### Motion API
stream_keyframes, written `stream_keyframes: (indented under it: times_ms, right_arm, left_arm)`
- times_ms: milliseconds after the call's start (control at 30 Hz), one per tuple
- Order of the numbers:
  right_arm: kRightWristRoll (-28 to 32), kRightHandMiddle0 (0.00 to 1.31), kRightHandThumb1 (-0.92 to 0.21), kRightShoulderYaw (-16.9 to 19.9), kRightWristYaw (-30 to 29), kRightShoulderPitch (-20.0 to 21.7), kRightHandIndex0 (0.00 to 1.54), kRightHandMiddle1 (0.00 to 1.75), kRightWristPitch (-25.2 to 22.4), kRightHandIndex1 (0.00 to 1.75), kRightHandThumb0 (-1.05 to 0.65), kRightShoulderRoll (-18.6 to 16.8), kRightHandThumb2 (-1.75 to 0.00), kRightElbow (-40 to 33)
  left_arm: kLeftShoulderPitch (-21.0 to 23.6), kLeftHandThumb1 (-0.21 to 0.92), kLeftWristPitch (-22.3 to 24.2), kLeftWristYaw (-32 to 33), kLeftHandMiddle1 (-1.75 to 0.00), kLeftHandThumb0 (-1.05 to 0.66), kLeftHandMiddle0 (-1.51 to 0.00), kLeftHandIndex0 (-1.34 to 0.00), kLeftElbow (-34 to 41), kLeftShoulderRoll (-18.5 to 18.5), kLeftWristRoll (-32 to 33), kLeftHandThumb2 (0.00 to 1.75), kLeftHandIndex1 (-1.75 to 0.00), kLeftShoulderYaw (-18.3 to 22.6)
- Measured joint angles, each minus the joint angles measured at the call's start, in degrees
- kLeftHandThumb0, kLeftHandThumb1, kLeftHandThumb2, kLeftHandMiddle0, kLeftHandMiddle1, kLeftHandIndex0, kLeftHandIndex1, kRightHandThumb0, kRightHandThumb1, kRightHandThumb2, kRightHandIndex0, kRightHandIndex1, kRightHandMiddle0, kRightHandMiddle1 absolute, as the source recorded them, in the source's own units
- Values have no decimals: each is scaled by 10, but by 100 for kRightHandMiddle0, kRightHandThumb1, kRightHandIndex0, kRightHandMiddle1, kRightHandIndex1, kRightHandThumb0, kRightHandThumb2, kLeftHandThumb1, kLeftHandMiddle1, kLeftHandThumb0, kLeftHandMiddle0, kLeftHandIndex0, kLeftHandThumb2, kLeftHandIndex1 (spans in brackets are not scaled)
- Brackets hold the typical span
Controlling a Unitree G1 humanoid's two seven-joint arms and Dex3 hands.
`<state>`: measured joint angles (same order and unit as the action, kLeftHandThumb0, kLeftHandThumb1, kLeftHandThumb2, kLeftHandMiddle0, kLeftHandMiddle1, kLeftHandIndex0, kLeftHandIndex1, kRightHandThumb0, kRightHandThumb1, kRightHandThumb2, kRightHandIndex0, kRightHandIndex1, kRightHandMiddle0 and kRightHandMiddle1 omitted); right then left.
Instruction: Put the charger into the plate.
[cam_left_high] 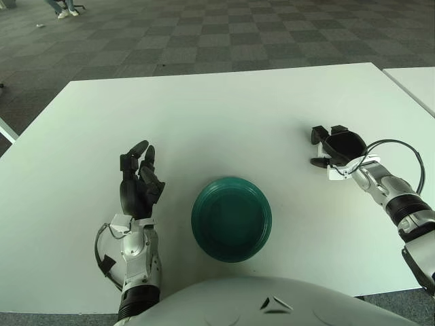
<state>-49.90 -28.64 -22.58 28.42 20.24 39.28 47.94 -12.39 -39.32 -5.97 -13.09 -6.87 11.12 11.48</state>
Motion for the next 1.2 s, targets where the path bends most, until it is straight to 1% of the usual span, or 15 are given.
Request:
stream_keyframes:
  times_ms: [167, 300, 433, 633, 800, 967, 1200]
  right_arm:
    - [13, 49, -47, 21, 20, -3, 104, 175, -9, 175, -44, 1, -112, -41]
    - [13, 53, -42, 39, 8, -3, 110, 175, -17, 175, -45, 1, -118, -87]
    - [13, 54, -40, 53, -9, -2, 112, 175, -16, 175, -45, 0, -121, -121]
    - [18, 55, -40, 65, 0, -4, 112, 175, -21, 175, -46, -12, -121, -185]
    - [31, 55, -40, 78, 24, -8, 111, 175, -21, 175, -46, -21, -122, -239]
    - [44, 54, -40, 89, 69, -16, 110, 175, -21, 175, -45, -23, -121, -304]
    - [43, 53, -42, 91, 110, -32, 107, 175, -23, 175, -45, -26, -118, -362]
  left_arm:
    - [-1, 92, 1, -7, -6, -91, -39, 0, 0, 0, 4, 92, -107, 2]
    - [-1, 92, 5, -16, -6, -91, -39, 0, 0, 0, 14, 91, -108, 5]
    - [0, 92, 7, -20, -5, -91, -38, 0, 1, 0, 18, 90, -108, 6]
    - [1, 92, 7, -23, -5, -90, -38, 0, 1, 0, 19, 90, -108, 9]
    - [2, 92, 7, -23, -5, -90, -37, 0, 1, 0, 18, 91, -109, 9]
    - [2, 92, 7, -23, -4, -90, -37, 0, 1, 0, 18, 91, -107, 9]
    - [2, 92, 7, -23, -4, -90, -37, 0, 1, 0, 16, 92, -105, 9]
